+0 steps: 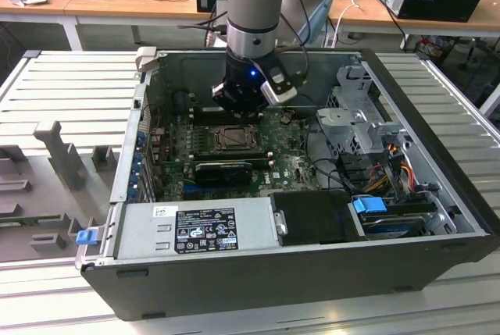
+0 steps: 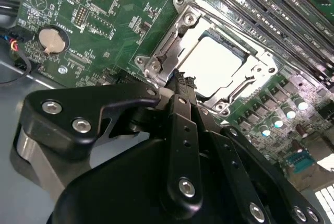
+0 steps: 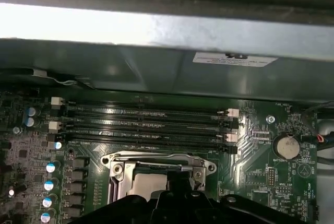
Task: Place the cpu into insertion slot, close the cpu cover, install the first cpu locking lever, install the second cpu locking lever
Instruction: 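Install the second cpu locking lever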
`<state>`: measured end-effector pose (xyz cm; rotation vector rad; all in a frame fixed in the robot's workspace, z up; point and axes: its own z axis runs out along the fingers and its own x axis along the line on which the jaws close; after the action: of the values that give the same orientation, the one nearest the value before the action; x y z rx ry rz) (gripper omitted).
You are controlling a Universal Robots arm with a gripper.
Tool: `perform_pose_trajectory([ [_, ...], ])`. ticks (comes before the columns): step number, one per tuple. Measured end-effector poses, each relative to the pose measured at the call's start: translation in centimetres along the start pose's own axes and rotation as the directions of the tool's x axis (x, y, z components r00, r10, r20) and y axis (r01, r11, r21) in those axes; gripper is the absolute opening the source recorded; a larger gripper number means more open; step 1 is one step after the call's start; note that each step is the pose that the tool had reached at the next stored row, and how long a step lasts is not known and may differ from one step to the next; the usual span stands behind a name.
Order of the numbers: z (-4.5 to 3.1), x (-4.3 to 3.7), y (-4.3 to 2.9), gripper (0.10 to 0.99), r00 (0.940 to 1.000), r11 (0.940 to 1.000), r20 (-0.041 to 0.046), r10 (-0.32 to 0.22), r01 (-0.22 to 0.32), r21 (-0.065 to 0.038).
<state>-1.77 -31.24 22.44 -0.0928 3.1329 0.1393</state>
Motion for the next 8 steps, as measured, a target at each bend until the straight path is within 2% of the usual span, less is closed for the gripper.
perform_pose_trajectory([
  [4,-1.03,-0.01,0.09,0.106,1.0000,1.0000,0.0000,0.000,0.000,0.000],
  [8,-1.09,0.01,-0.28,0.106,1.0000,1.0000,0.0000,0.000,0.000,0.000],
])
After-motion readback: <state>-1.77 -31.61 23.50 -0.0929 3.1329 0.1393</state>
